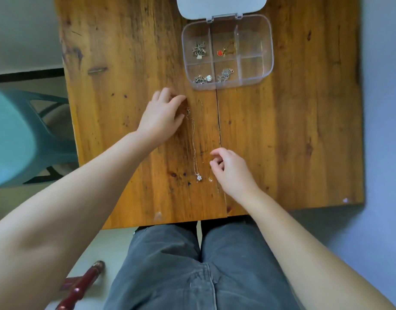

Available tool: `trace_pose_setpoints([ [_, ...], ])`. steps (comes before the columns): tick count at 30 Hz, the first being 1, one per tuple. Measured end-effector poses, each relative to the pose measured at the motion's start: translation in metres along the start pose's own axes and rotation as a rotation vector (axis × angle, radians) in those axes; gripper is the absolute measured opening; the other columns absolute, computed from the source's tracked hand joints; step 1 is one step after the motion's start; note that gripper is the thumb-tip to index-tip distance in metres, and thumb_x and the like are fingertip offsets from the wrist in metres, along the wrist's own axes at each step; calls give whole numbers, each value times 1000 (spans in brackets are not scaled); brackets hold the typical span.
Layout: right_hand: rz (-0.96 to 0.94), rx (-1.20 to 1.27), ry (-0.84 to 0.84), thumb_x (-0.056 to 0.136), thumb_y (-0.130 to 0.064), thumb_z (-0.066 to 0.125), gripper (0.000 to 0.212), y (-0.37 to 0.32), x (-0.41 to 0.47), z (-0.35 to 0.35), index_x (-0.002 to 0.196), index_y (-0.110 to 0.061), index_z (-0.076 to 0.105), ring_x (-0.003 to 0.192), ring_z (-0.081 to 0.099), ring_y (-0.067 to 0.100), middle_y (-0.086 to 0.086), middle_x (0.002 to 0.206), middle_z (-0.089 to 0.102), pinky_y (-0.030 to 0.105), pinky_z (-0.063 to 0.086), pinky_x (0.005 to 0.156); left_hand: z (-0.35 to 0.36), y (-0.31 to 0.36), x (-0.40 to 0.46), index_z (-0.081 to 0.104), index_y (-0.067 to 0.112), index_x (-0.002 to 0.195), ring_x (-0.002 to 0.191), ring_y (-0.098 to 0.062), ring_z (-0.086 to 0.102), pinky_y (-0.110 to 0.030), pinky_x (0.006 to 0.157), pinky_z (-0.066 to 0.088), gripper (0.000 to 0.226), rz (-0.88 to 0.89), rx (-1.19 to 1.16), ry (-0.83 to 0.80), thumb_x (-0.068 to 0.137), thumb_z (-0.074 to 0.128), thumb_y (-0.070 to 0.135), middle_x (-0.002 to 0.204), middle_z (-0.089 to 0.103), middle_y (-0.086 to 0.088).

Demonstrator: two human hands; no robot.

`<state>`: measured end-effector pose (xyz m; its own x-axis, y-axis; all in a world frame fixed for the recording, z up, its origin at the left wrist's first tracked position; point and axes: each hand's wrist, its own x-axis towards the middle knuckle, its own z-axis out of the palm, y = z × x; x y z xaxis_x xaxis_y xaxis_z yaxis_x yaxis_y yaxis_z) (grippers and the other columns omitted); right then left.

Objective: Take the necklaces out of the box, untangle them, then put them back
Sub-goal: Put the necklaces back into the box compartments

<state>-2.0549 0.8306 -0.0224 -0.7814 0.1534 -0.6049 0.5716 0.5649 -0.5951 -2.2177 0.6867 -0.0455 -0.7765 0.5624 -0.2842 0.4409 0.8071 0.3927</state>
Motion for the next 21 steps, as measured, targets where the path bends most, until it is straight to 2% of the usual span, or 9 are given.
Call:
trace_pose_setpoints([
  [3,51,-55,133,92,-33,56,33,3,-19,40,122,-18,51,97,53,13,0,116,54,23,45,72,1,-3,5,53,-2,112,105,-39,45,-52,79,45,23,110,152,36,92,49,7,116,50,-23],
  [6,13,-223,277,90,-32,59,26,-1,-23,67,111,-17,56,100,50,17,2,111,57,27,43,79,-3,-5,14,54,-4,95,99,-37,45,-50,72,44,12,187,208,18,92,44,3,105,50,-23],
  [9,-41,-274,341,93,-24,56,17,-3,-21,76,105,-14,60,99,51,20,5,106,60,30,44,82,-8,-9,17,54,-2,88,94,-37,47,-44,66,41,10,229,130,24,90,47,5,97,52,-23],
  [12,-74,-163,348,94,-19,54,14,1,-24,74,101,-10,61,97,52,20,7,104,59,27,46,78,-9,-12,19,48,7,80,80,-32,49,-36,62,37,6,206,22,30,87,50,7,86,54,-18],
  [15,-73,20,365,95,-18,52,14,5,-32,58,102,-10,60,92,54,14,5,107,55,17,44,72,-11,-2,16,45,15,79,69,-19,49,-22,53,36,11,-2,-211,68,86,53,13,80,57,-4],
  [17,-57,109,427,95,-19,52,13,12,-37,36,103,-12,59,86,53,8,1,108,52,10,42,69,-14,21,16,48,16,80,68,-16,55,-15,54,42,8,-112,-414,84,87,52,15,78,61,-2],
  [20,-25,156,588,92,-17,56,10,35,-46,-7,101,-12,58,83,54,9,0,105,53,4,42,65,-21,76,29,52,15,77,60,-11,60,-26,59,54,11,-181,-827,61,86,49,11,69,65,-4],
  [21,-11,163,646,91,-16,58,10,45,-50,-22,100,-11,58,83,54,10,0,102,52,2,41,66,-24,98,38,53,13,76,56,-9,59,-25,57,55,12,-179,-952,59,85,48,8,65,64,-3],
])
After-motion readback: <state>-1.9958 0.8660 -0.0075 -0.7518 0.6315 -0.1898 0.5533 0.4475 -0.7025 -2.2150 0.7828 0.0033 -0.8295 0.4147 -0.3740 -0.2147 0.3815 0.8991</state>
